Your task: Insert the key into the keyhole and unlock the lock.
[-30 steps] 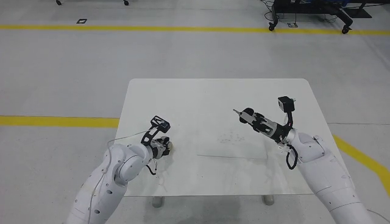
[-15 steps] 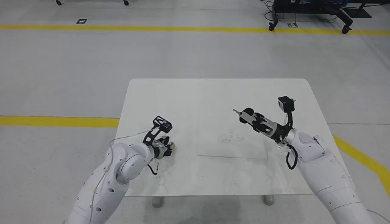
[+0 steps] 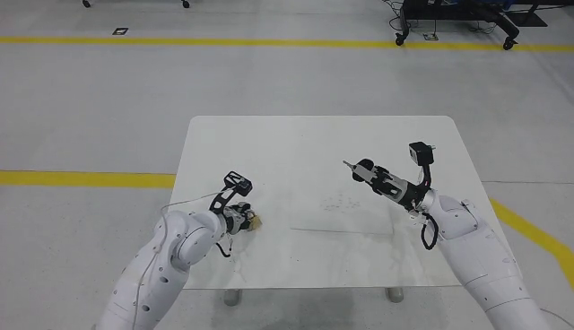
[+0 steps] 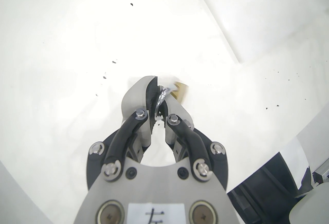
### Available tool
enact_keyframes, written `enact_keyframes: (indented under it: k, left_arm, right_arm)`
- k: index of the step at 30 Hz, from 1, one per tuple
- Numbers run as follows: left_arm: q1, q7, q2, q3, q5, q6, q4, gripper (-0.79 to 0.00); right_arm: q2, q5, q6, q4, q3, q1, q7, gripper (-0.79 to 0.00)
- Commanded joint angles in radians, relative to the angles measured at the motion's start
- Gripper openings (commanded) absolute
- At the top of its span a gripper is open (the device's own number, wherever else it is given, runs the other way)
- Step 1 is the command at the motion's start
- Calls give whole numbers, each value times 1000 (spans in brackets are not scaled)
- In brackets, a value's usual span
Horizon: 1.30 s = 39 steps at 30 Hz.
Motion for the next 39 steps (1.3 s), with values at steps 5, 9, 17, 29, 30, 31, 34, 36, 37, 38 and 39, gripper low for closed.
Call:
enact_keyframes:
  k: [5, 9, 17, 29, 30, 31, 34, 36, 37, 38, 39]
  left_arm:
    - [-8, 18, -2, 6, 28, 28, 4, -785]
    - [-8, 56, -3, -1, -10, 4, 3, -785]
    - [-5, 82, -3, -6, -30, -9, 0, -785]
    - [-266, -98, -52, 35, -543, 3, 293, -785]
    - [-290, -110, -58, 44, -586, -4, 326, -785]
    - [-325, -140, -66, 59, -651, -15, 376, -785]
    - [-452, -223, -98, 107, -821, -18, 549, -785]
    - [-500, -238, -115, 132, -887, -9, 621, -785]
    - [-535, -243, -128, 152, -923, -13, 665, -785]
    - [-553, -251, -138, 165, -962, -23, 692, -785]
    - [-570, -270, -146, 176, -1000, -36, 719, -785]
  right_arm:
    - [0, 0, 0, 0, 0, 0, 0, -785]
    - [0, 0, 0, 0, 0, 0, 0, -785]
    - [0, 0, 0, 0, 0, 0, 0, -785]
    - [0, 0, 0, 0, 0, 0, 0, -785]
    - [0, 0, 0, 0, 0, 0, 0, -785]
    - [0, 0, 0, 0, 0, 0, 0, -785]
    - [0, 0, 0, 0, 0, 0, 0, -785]
    - [0, 0, 0, 0, 0, 0, 0, -785]
    - [0, 0, 0, 0, 0, 0, 0, -785]
    - [0, 0, 0, 0, 0, 0, 0, -785]
    - [0, 0, 0, 0, 0, 0, 0, -785]
